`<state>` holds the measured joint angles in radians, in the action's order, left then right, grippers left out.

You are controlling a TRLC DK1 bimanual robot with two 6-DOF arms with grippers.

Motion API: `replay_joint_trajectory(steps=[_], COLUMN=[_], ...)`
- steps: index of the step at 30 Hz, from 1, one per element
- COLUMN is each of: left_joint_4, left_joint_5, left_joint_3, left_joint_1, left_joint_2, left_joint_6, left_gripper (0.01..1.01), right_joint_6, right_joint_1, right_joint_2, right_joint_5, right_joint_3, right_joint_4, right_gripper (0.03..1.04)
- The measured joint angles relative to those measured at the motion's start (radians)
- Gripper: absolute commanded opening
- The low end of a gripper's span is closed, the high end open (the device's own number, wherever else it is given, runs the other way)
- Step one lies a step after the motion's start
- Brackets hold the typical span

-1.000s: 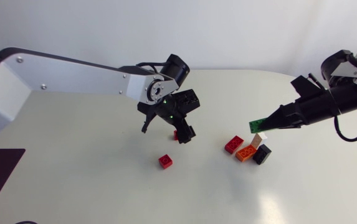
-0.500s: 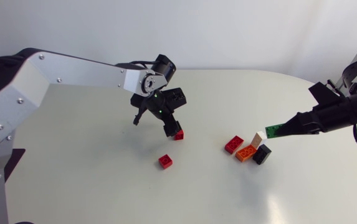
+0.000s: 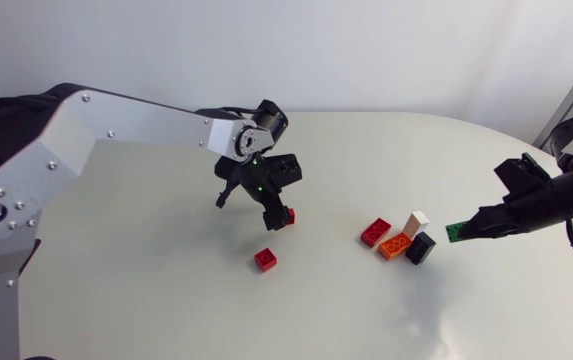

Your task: Sort duplo bricks by size, large to the right and small to the left

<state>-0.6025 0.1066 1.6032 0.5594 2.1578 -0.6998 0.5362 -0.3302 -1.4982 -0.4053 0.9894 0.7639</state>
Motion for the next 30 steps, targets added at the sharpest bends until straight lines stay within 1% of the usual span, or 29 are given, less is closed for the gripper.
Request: replay_joint_trajectory(steps=[1, 6, 9, 12, 19, 20, 23, 25, 26, 27, 28, 30], left_joint_4=[-0.005, -0.027, -0.049, -0.056, -0.070, -0.072, -0.072, -0.072, -0.073, -0.073, -0.073, -0.085], left_joint_5=[0.000, 0.003, 0.010, 0.016, 0.025, 0.026, 0.030, 0.033, 0.033, 0.033, 0.033, 0.033], left_joint_3=[0.002, 0.014, 0.034, 0.043, 0.058, 0.062, 0.074, 0.080, 0.082, 0.085, 0.089, 0.098], left_joint_1=[0.001, 0.003, 0.004, 0.004, 0.005, 0.005, 0.005, 0.005, 0.005, 0.005, 0.005, 0.005], left_joint_2=[0.003, 0.016, 0.029, 0.040, 0.056, 0.059, 0.066, 0.068, 0.071, 0.074, 0.078, 0.087], left_joint_6=[0.000, 0.000, -0.010, -0.015, -0.016, -0.016, -0.019, -0.019, -0.019, -0.019, -0.019, -0.018], left_gripper=[0.869, 0.852, 0.851, 0.825, 0.823, 0.821, 0.698, 0.631, 0.602, 0.589, 0.579, 0.513], right_joint_6=[0.000, -0.006, -0.023, -0.032, -0.050, -0.050, -0.050, -0.050, -0.050, -0.050, -0.050, -0.050], right_joint_1=[0.003, 0.047, 0.084, 0.112, 0.129, 0.129, 0.129, 0.129, 0.129, 0.129, 0.129, 0.129], right_joint_2=[-0.008, -0.067, -0.109, -0.151, -0.220, -0.222, -0.225, -0.226, -0.226, -0.226, -0.226, -0.226], right_joint_5=[0.013, 0.065, 0.093, 0.119, 0.160, 0.163, 0.166, 0.169, 0.170, 0.171, 0.170, 0.171], right_joint_3=[-0.003, -0.005, -0.005, -0.003, 0.032, 0.035, 0.039, 0.040, 0.040, 0.040, 0.040, 0.040], right_joint_4=[-0.010, -0.040, -0.054, -0.061, -0.087, -0.088, -0.091, -0.091, -0.091, -0.091, -0.091, -0.091], right_gripper=[0.23, 0.23, 0.23, 0.23, 0.25, 0.28, 0.40, 0.41, 0.43, 0.48, 0.56, 0.76])
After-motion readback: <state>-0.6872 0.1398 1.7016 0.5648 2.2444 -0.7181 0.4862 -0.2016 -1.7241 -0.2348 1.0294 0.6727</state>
